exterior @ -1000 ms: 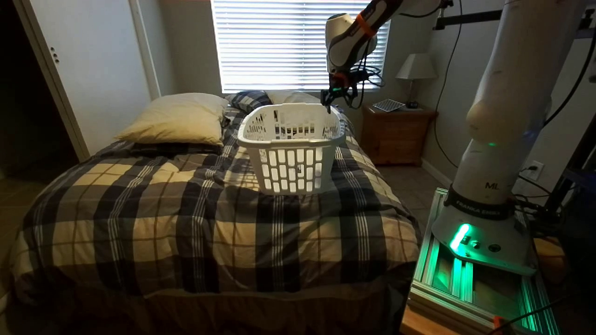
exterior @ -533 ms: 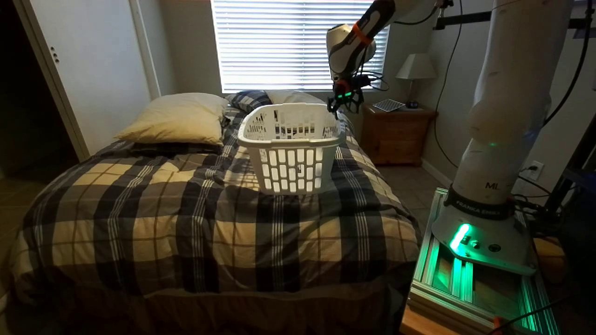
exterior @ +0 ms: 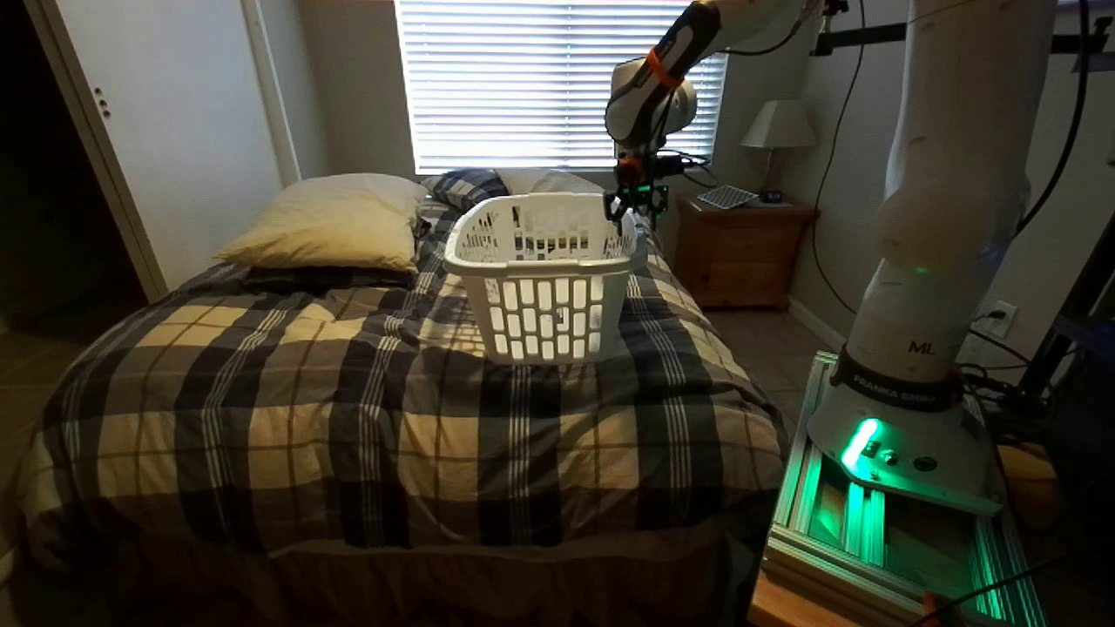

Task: Turn the laundry basket to the left

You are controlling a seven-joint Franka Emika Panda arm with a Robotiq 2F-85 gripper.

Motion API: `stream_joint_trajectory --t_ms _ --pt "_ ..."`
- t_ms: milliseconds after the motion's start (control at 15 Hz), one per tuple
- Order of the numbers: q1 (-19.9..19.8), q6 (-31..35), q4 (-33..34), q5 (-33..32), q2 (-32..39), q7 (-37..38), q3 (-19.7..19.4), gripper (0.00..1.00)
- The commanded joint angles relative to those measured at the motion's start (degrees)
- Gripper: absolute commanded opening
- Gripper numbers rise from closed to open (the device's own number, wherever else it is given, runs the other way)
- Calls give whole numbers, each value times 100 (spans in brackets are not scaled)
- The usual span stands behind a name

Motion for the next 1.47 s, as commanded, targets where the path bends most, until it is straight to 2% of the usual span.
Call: stream_joint_trajectory --t_ms 0,267,400,600,800,1067,1133,1200,1267,1400 --pt "128 302 51 -33 16 -223 -136 52" --pt "154 287 114 52 57 -515 -151 24" --pt "189 66 205 69 105 -205 -214 12" --pt "277 -319 415 264 134 759 -264 5" --pt "275 -667 599 697 119 1287 -188 7" --pt "315 -477 583 1081 55 1894 -176 7" --pt "323 -523 551 1119 9 1823 -146 7" --pt "301 -583 500 876 57 1495 -175 7" --pt "312 -601 496 877 57 1465 -169 28" --pt "313 -607 475 875 61 1417 -172 28"
